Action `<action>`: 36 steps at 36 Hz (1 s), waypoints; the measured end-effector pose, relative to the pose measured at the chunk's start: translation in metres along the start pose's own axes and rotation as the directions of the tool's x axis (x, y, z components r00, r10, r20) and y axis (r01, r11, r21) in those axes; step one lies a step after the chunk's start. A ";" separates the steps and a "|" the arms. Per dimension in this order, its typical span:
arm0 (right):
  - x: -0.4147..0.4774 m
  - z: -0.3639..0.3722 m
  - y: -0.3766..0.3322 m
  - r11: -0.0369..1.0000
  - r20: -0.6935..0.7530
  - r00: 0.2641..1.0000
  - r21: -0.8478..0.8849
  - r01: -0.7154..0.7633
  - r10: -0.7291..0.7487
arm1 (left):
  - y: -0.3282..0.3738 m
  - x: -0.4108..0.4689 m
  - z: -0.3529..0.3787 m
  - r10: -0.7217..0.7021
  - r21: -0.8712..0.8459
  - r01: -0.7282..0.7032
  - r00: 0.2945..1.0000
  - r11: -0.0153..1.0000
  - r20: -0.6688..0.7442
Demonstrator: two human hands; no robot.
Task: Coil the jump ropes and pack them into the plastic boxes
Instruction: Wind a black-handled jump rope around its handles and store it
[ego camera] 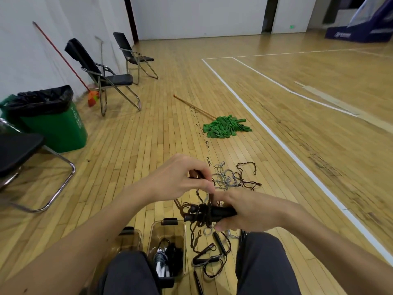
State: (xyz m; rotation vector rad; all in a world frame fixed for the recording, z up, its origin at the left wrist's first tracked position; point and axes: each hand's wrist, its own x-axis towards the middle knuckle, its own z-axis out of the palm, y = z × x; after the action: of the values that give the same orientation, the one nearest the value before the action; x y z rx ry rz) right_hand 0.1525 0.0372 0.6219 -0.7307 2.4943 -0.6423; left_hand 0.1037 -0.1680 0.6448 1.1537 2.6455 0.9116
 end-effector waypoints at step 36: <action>0.003 0.009 -0.004 0.817 -0.338 0.941 0.535 0.216 -0.027 | -0.018 -0.022 0.049 -0.370 -0.850 0.418 0.881 0.321 0.294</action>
State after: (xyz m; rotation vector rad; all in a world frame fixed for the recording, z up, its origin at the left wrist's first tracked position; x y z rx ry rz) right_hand 0.1568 0.0298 0.6160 -0.5879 2.3254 -1.5778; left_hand 0.1245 -0.1694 0.5917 0.1922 1.6660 1.7800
